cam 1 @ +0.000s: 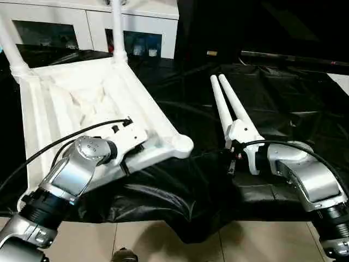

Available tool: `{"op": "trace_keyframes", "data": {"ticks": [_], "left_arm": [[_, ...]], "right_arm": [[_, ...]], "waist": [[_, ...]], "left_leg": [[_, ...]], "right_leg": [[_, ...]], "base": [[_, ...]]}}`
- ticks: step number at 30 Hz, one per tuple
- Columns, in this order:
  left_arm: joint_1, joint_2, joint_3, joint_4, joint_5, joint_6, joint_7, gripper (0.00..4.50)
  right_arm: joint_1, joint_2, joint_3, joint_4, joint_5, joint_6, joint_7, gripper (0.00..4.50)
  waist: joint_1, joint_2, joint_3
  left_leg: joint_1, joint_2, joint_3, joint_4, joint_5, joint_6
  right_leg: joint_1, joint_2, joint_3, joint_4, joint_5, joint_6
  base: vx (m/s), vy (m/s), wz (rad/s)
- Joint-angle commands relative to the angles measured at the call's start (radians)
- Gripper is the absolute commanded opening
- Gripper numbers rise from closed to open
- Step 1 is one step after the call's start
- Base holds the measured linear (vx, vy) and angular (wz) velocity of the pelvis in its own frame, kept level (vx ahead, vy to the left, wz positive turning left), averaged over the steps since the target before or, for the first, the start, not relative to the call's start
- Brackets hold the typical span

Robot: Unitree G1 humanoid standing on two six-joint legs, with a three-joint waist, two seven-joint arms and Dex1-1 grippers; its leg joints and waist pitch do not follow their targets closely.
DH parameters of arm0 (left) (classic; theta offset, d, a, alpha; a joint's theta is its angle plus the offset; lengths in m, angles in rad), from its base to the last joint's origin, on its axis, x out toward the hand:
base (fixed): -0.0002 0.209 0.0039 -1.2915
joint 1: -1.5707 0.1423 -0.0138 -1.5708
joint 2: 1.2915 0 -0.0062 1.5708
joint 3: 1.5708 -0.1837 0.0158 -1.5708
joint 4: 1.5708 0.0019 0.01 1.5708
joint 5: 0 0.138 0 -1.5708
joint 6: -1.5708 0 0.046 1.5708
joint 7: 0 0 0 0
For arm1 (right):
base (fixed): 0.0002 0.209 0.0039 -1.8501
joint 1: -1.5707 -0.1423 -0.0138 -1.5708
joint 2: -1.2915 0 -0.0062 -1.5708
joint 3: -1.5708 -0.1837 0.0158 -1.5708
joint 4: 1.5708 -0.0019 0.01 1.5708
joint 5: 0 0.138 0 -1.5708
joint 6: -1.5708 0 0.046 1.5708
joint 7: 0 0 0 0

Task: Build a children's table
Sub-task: Rotate table base, then move to table

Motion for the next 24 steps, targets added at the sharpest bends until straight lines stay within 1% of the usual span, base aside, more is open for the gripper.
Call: {"op": "trace_keyframes", "data": {"ticks": [1, 2, 4, 5, 6, 8, 9, 10, 11, 12, 13, 14, 15, 16, 17, 18, 19, 20, 21, 22, 23, 24], "left_arm": [[-0.026, -0.011, 0.030, 0.002, 0.024, -0.003, 0.054, 0.00], [-0.028, -0.013, 0.030, 0.000, 0.034, -0.005, 0.068, 0.00], [-0.024, -0.027, 0.045, -0.015, 0.041, 0.009, 0.109, 0.00], [-0.019, -0.032, 0.051, -0.025, 0.040, 0.010, 0.119, 0.00], [0.002, -0.049, 0.077, -0.063, 0.028, 0.003, 0.146, 0.00], [0.010, -0.057, 0.088, -0.075, 0.023, 0.000, 0.157, 0.00], [0.073, -0.130, 0.187, -0.194, -0.061, 0.027, 0.201, 0.00], [0.109, -0.172, 0.237, -0.261, -0.101, 0.034, 0.233, 0.00], [0.150, -0.216, 0.282, -0.324, -0.145, 0.025, 0.261, 0.00], [0.187, -0.254, 0.318, -0.372, -0.175, 0.006, 0.292, 0.00], [0.215, -0.280, 0.340, -0.403, -0.192, -0.013, 0.315, 0.00], [0.215, -0.280, 0.340, -0.403, -0.192, -0.013, 0.315, 0.00], [0.309, -0.349, 0.389, -0.479, -0.216, -0.030, 0.381, 0.00], [0.321, -0.359, 0.395, -0.489, -0.218, -0.024, 0.390, 0.00], [0.346, -0.380, 0.408, -0.508, -0.221, -0.011, 0.408, 0.00], [0.375, -0.408, 0.424, -0.523, -0.222, 0.001, 0.437, 0.00], [0.445, -0.442, 0.444, -0.535, -0.200, -0.058, 0.482, 0.00], [0.445, -0.442, 0.444, -0.535, -0.200, -0.058, 0.482, 0.00], [0.490, -0.468, 0.466, -0.533, -0.180, -0.113, 0.535, 0.00], [0.494, -0.485, 0.484, -0.528, -0.183, -0.109, 0.558, 0.00], [0.496, -0.498, 0.498, -0.525, -0.187, -0.104, 0.576, 0.00], [0.494, -0.492, 0.493, -0.525, -0.162, -0.112, 0.601, 0.00]], "right_arm": [[0.007, -0.006, -0.028, -0.029, -0.002, 0.016, -0.031, 0.03], [0.006, -0.003, -0.034, -0.023, -0.009, 0.020, -0.057, 0.03], [0.001, 0.010, -0.052, 0.000, -0.035, 0.024, -0.130, 0.03], [0.001, 0.017, -0.061, 0.007, -0.045, 0.026, -0.163, 0.03], [0.008, 0.042, -0.088, 0.006, -0.052, 0.028, -0.226, 0.03], [0.011, 0.050, -0.096, 0.004, -0.053, 0.030, -0.244, 0.03], [0.027, 0.115, -0.146, -0.038, -0.032, 0.112, -0.333, 0.03], [0.044, 0.162, -0.191, -0.069, -0.005, 0.117, -0.391, 0.03], [0.063, 0.223, -0.252, -0.100, 0.031, 0.130, -0.463, 0.03], [0.083, 0.277, -0.303, -0.130, 0.058, 0.130, -0.529, 0.03], [0.100, 0.311, -0.331, -0.151, 0.074, 0.123, -0.570, 0.03], [0.100, 0.311, -0.331, -0.151, 0.074, 0.123, -0.570, 0.03], [0.167, 0.369, -0.340, -0.198, 0.072, 0.059, -0.633, 0.03], [0.176, 0.375, -0.340, -0.203, 0.067, 0.053, -0.644, 0.03], [0.193, 0.387, -0.340, -0.212, 0.057, 0.040, -0.666, 0.03], [0.213, 0.403, -0.339, -0.219, 0.049, 0.035, -0.685, 0.03], [0.246, 0.421, -0.313, -0.222, 0.014, -0.017, -0.691, 0.03], [0.246, 0.421, -0.313, -0.222, 0.014, -0.017, -0.691, 0.03], [0.268, 0.438, -0.302, -0.222, 0.008, -0.073, -0.693, 0.03], [0.271, 0.432, -0.292, -0.218, 0.017, -0.064, -0.672, 0.03], [0.272, 0.427, -0.283, -0.216, 0.025, -0.055, -0.655, 0.03], [0.274, 0.426, -0.277, -0.207, 0.027, -0.055, -0.654, 0.03]], "waist": [[0.001, 0.021, -0.075], [0.001, 0.019, -0.075], [0.000, 0.020, -0.076], [0.000, 0.022, -0.076], [0.000, 0.028, -0.076], [-0.002, 0.023, -0.077], [-0.003, 0.028, -0.076], [-0.005, 0.029, -0.076], [-0.003, 0.033, -0.077], [-0.003, 0.028, -0.079], [-0.004, 0.038, -0.081], [-0.004, 0.038, -0.081], [-0.002, 0.055, -0.080], [-0.007, 0.048, -0.077], [-0.010, 0.044, -0.074], [-0.009, 0.050, -0.074], [-0.009, 0.059, -0.074], [-0.012, 0.055, -0.072], [-0.013, 0.060, -0.070], [-0.015, 0.068, -0.069], [-0.020, 0.063, -0.070], [-0.025, 0.074, -0.069]], "left_leg": [[0.021, 0.003, -0.001, -0.060, -0.320, -0.037], [0.020, 0.004, 0.000, -0.060, -0.318, -0.037], [0.021, 0.003, 0.000, -0.060, -0.309, -0.039], [0.021, 0.003, 0.000, -0.059, -0.301, -0.043], [0.021, 0.002, 0.000, -0.059, -0.301, -0.047], [0.020, 0.002, 0.001, -0.059, -0.304, -0.049], [0.020, 0.003, 0.000, -0.059, -0.307, -0.048], [0.020, 0.004, 0.001, -0.060, -0.305, -0.048], [0.015, 0.008, -0.001, -0.060, -0.308, -0.046], [0.019, 0.005, -0.001, -0.060, -0.322, -0.043], [0.017, 0.007, 0.000, -0.061, -0.316, -0.041], [0.017, 0.007, 0.000, -0.061, -0.316, -0.041], [0.020, 0.002, -0.002, -0.061, -0.325, -0.044], [0.015, 0.009, 0.000, -0.064, -0.331, -0.044], [0.013, 0.004, 0.001, -0.065, -0.342, -0.041], [0.019, -0.002, 0.003, -0.063, -0.361, -0.036], [0.019, -0.002, 0.001, -0.064, -0.374, -0.036], [0.014, -0.001, 0.001, -0.065, -0.385, -0.033], [0.017, -0.004, -0.001, -0.066, -0.421, -0.030], [0.018, -0.004, -0.003, -0.066, -0.434, -0.032], [0.020, -0.004, -0.006, -0.067, -0.443, -0.035], [0.030, 0.002, -0.015, -0.069, -0.473, -0.050]], "right_leg": [[0.040, -0.053, 0.038, -0.088, -0.275, -0.143], [0.039, -0.052, 0.038, -0.087, -0.272, -0.144], [0.039, -0.051, 0.038, -0.085, -0.261, -0.148], [0.039, -0.051, 0.038, -0.084, -0.254, -0.149], [0.038, -0.052, 0.038, -0.084, -0.252, -0.151], [0.040, -0.051, 0.037, -0.085, -0.248, -0.152], [0.041, -0.052, 0.038, -0.082, -0.233, -0.160], [0.041, -0.052, 0.038, -0.082, -0.228, -0.168], [0.040, -0.060, 0.039, -0.081, -0.212, -0.182], [0.038, -0.050, 0.034, -0.085, -0.227, -0.172], [0.036, -0.051, 0.040, -0.082, -0.186, -0.174], [0.036, -0.051, 0.040, -0.082, -0.186, -0.174], [0.035, -0.043, 0.037, -0.082, -0.191, -0.152], [0.035, -0.047, 0.040, -0.087, -0.179, -0.147], [0.038, -0.042, 0.036, -0.094, -0.214, -0.126], [0.032, -0.039, 0.037, -0.098, -0.272, -0.104], [0.031, -0.040, 0.038, -0.101, -0.292, -0.096], [0.031, -0.043, 0.038, -0.109, -0.316, -0.084], [0.026, -0.043, 0.036, -0.122, -0.403, -0.043], [0.024, -0.042, 0.036, -0.124, -0.422, -0.035], [0.026, -0.033, 0.028, -0.126, -0.443, -0.018], [0.020, -0.014, 0.018, -0.131, -0.422, -0.013]], "base": [[0.000, 0.000, 0.00], [0.000, 0.000, 0.00], [0.000, 0.000, 0.00], [0.000, 0.000, 0.00], [0.000, 0.000, 0.00], [0.000, 0.000, 0.00], [0.000, 0.000, 0.00], [0.000, 0.000, 0.00], [0.000, 0.000, 0.00], [0.000, 0.000, 0.00], [0.000, 0.000, 0.00], [0.000, 0.000, 0.00], [0.000, 0.000, 0.00], [0.000, 0.000, 0.00], [0.000, 0.000, 0.00], [0.000, 0.000, 0.00], [0.000, 0.000, 0.00], [0.000, 0.000, 0.00], [0.000, 0.000, 0.00], [0.000, 0.000, 0.00], [0.000, 0.000, 0.00], [0.000, 0.000, 0.00]]}}
